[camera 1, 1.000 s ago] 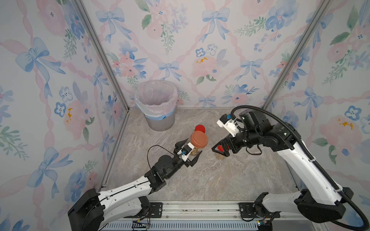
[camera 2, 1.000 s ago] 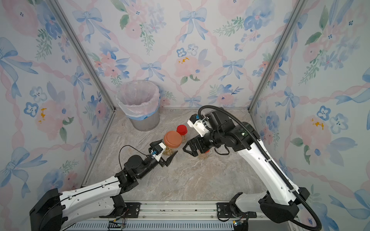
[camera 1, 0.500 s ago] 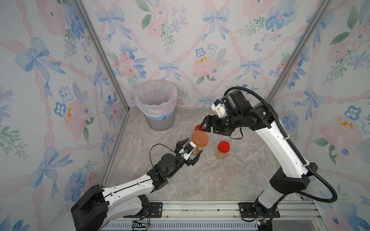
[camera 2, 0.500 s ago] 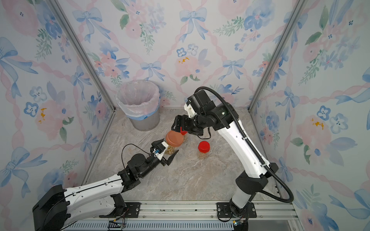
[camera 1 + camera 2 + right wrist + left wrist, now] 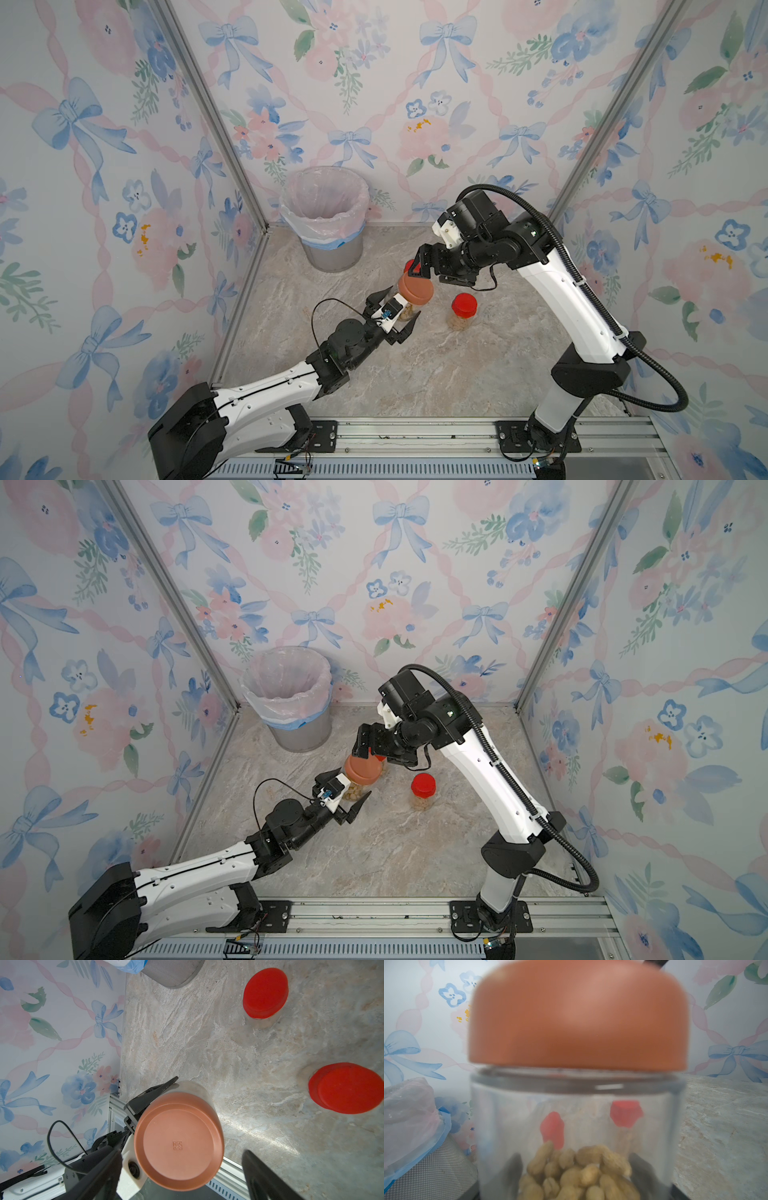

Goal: Empty moldy peanuts from jars
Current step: Unscrew the lid from the jar.

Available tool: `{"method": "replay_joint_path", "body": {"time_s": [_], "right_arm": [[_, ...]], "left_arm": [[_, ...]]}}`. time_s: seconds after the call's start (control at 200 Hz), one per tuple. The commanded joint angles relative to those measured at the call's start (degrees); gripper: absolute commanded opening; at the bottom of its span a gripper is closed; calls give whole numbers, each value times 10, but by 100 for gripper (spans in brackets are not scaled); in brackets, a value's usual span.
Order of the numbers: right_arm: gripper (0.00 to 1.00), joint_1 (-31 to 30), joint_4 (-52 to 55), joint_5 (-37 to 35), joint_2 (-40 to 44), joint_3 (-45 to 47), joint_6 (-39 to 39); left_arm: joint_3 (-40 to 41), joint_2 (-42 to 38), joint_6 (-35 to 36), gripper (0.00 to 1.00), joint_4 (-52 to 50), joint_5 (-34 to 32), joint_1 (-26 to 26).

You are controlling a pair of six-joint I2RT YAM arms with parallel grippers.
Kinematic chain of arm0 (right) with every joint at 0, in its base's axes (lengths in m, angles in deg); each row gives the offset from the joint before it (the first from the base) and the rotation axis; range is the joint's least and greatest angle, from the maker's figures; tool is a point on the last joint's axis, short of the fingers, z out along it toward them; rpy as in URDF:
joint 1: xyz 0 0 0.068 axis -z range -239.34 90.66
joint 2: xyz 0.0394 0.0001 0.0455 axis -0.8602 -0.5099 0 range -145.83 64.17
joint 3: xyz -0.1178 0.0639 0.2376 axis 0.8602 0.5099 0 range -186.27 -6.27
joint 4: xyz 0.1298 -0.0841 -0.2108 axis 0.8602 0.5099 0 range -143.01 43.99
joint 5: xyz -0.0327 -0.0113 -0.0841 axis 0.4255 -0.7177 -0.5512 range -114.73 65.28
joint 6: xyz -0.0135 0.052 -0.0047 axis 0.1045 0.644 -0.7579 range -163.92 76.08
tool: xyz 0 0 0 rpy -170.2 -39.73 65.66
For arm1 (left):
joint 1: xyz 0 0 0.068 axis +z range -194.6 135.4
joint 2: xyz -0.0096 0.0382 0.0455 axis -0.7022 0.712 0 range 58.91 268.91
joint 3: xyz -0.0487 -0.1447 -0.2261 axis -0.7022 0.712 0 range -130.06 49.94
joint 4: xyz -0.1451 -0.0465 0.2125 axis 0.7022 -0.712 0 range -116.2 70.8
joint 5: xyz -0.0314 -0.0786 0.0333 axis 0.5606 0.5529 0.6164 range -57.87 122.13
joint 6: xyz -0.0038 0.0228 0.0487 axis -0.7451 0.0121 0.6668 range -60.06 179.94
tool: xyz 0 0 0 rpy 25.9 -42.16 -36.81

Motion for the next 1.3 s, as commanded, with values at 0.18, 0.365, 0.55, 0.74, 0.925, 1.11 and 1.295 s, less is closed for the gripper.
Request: {"method": "replay_joint_path", "body": {"time_s": [0.18, 0.365, 0.55, 0.74, 0.925, 1.11, 1.295], "right_arm": [[94, -14, 10, -3, -22, -10, -2], [95, -23, 13, -4, -31, -20, -7], [95, -31, 25, -13, -45, -25, -17], [95, -37, 32, -25, -48, -28, -23], [94, -42, 38, -35, -50, -31, -28], [92, -48, 44, -40, -53, -31, -36], [85, -50, 53, -47, -54, -32, -72]], "left_arm": [[-22, -8, 3, 21, 62, 2, 3], [-23, -5, 3, 21, 62, 3, 4], [-23, -3, 5, 21, 63, 2, 4], [-23, -4, 6, 21, 63, 2, 3], [-22, -3, 7, 21, 63, -1, 4], [-23, -4, 7, 21, 63, -1, 4], [-23, -9, 8, 21, 63, 6, 4]]}}
